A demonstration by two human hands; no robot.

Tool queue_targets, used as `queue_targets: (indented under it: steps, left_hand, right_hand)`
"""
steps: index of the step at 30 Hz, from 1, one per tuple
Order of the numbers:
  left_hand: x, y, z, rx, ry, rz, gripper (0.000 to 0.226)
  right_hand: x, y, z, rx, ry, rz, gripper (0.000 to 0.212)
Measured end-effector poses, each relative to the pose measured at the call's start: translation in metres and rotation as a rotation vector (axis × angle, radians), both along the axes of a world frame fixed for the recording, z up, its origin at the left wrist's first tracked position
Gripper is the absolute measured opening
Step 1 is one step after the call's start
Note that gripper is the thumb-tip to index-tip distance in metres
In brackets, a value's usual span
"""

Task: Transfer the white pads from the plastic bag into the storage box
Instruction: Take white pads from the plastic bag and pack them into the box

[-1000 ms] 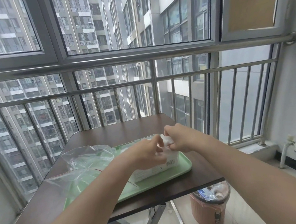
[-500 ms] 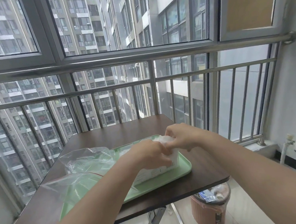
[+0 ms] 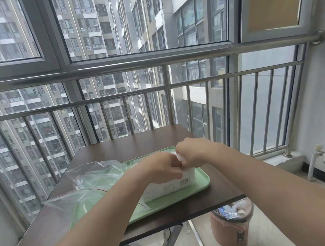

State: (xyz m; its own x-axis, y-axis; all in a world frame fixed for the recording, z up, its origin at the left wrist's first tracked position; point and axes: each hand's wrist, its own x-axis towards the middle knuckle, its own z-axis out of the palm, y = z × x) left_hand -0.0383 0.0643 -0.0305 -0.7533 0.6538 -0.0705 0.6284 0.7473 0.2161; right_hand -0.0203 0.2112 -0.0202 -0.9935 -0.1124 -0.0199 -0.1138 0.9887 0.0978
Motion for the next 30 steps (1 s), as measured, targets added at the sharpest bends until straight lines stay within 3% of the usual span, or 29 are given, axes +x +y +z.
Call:
queue_targets:
  steps: [9,14,16,24,27,30]
  left_hand:
    - [-0.012,-0.009,-0.01,0.095,0.0,-0.003,0.031]
    - [-0.01,-0.011,-0.013,0.171,0.023,-0.005,0.027]
    - [-0.01,-0.012,-0.014,0.176,0.039,-0.003,0.029]
    - [-0.006,-0.012,-0.016,0.238,0.118,-0.008,0.023]
    - [-0.008,-0.014,-0.017,0.28,0.044,0.002,0.02]
    - [-0.015,-0.02,-0.013,0.44,-0.069,0.053,0.014]
  right_hand:
    - [0.008,-0.009,0.007,-0.12,-0.059,-0.084,0.029]
    - [0.011,-0.014,-0.004,0.005,0.169,-0.084,0.031]
    - [0.008,-0.013,-0.006,-0.018,0.178,-0.095,0.033]
    - [0.003,-0.025,-0.009,-0.004,0.142,-0.171,0.033]
    - [0.0,-0.021,-0.006,-0.055,0.063,-0.191,0.033]
    - [0.002,-0.013,0.003,-0.187,-0.054,-0.132,0.015]
